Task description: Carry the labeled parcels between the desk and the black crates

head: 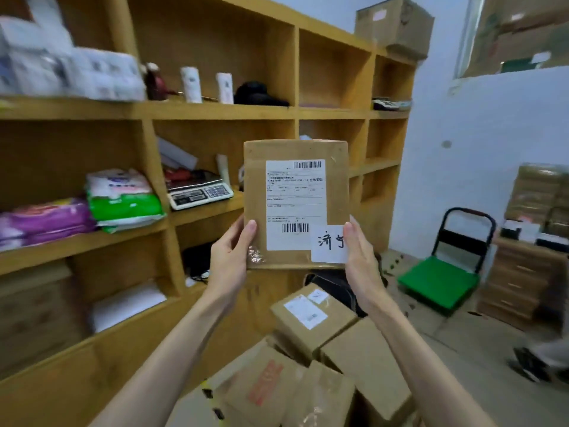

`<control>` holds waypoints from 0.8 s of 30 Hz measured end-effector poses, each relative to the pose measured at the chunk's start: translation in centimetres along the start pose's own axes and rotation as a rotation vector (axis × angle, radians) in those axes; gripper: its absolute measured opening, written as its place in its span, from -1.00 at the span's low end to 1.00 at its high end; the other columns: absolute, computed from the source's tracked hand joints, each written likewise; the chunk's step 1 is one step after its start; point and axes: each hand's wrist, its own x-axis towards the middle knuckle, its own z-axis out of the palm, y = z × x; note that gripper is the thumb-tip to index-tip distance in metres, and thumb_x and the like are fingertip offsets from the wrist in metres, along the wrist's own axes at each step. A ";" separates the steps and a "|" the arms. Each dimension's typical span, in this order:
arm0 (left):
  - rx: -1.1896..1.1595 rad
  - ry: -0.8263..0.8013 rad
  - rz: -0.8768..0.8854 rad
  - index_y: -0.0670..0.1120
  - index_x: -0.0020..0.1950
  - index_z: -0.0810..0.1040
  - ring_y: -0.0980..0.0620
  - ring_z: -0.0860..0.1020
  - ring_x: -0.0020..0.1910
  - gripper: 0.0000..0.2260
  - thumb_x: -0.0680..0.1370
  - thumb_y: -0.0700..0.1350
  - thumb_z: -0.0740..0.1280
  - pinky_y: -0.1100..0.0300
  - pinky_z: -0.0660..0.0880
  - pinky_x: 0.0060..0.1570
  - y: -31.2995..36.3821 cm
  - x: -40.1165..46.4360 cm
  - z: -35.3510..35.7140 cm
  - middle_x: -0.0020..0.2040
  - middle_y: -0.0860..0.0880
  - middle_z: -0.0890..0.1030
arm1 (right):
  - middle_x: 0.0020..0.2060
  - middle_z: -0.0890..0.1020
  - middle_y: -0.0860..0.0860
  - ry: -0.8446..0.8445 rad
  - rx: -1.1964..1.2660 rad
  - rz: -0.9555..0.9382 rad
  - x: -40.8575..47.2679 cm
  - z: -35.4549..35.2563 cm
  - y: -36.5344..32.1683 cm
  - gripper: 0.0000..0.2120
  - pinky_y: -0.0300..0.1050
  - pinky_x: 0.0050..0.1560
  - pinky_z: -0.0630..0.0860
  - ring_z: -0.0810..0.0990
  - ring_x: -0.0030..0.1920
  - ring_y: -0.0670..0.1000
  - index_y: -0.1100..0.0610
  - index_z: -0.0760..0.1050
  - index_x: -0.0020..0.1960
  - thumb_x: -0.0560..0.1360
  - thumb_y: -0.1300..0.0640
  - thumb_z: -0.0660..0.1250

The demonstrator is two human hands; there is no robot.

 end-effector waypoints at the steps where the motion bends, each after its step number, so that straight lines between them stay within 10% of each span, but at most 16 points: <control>1: 0.013 0.037 0.011 -0.01 0.44 0.52 0.17 0.63 0.20 -0.61 0.64 0.06 0.32 0.16 0.56 0.24 0.5 -0.1 -2.7 0.21 0.13 0.68 | 0.05 0.63 -0.23 -0.051 0.009 -0.017 0.3 2.6 0.4 -0.71 -0.45 0.00 0.48 0.60 0.04 -0.36 -0.13 0.34 0.40 0.73 0.00 -0.01; 10: 0.147 0.459 0.062 0.05 0.40 0.52 0.16 0.66 0.15 -0.70 0.67 0.00 0.27 0.30 0.59 0.05 4.9 -5.6 -28.9 0.11 0.16 0.71 | 0.29 0.59 -0.14 -0.507 0.156 -0.052 -3.7 30.1 -0.5 -0.60 -0.03 0.40 0.43 0.53 0.31 -0.14 -0.09 0.30 0.52 0.71 -0.08 0.00; 15: 0.246 0.730 0.107 -0.03 0.38 0.56 0.22 0.67 0.06 -0.72 0.68 -0.05 0.26 0.36 0.58 -0.05 8.9 -12.3 -40.6 0.04 0.19 0.72 | 0.21 0.51 -0.37 -0.775 0.263 -0.067 -9.8 43.3 -3.1 -0.67 -0.54 0.18 0.34 0.43 0.18 -0.51 -0.10 0.30 0.47 0.73 0.01 0.01; 24: 0.400 1.206 0.122 0.04 0.42 0.55 0.10 0.69 0.09 -0.66 0.66 0.04 0.29 0.18 0.64 0.04 14.6 -26.5 -54.4 0.13 0.09 0.71 | 0.25 0.43 -0.44 -1.243 0.413 -0.068 -23.9 60.8 -7.6 -0.64 -0.50 0.25 0.30 0.36 0.16 -0.57 -0.18 0.23 0.49 0.70 -0.11 0.00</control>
